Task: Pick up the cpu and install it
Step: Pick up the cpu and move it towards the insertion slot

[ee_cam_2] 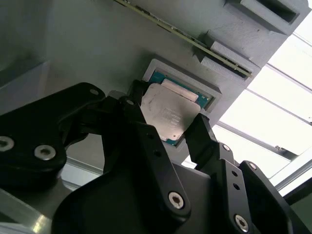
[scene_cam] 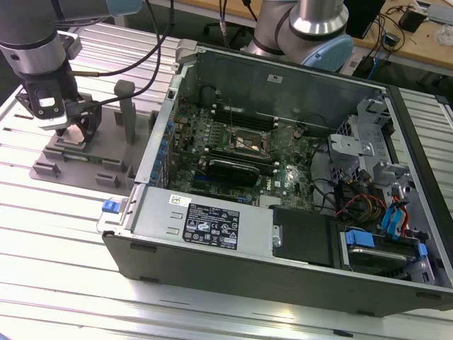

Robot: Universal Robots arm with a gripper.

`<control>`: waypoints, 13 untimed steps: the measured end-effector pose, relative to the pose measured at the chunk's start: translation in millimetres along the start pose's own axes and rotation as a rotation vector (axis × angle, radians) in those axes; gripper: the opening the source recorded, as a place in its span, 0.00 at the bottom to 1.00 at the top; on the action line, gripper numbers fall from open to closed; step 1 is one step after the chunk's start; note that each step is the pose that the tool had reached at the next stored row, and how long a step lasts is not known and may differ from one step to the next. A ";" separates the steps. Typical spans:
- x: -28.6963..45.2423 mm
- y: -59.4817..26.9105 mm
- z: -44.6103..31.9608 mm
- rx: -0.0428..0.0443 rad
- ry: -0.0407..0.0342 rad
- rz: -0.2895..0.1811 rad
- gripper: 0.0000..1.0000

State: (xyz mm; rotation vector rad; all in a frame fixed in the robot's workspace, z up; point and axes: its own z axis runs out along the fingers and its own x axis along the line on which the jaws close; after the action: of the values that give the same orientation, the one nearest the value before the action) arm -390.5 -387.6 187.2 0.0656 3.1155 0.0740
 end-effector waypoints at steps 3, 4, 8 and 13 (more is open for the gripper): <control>0.1 0.0 0.0 -0.0002 0.0002 0.000 0.60; 0.1 0.0 0.1 -0.0003 0.0001 0.000 0.55; 0.0 0.0 0.2 -0.0005 0.0001 0.000 0.55; 0.0 0.1 -1.5 -0.0005 -0.0001 0.000 0.55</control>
State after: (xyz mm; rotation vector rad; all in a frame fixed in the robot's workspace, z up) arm -390.5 -387.6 188.7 0.0658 3.1154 0.0749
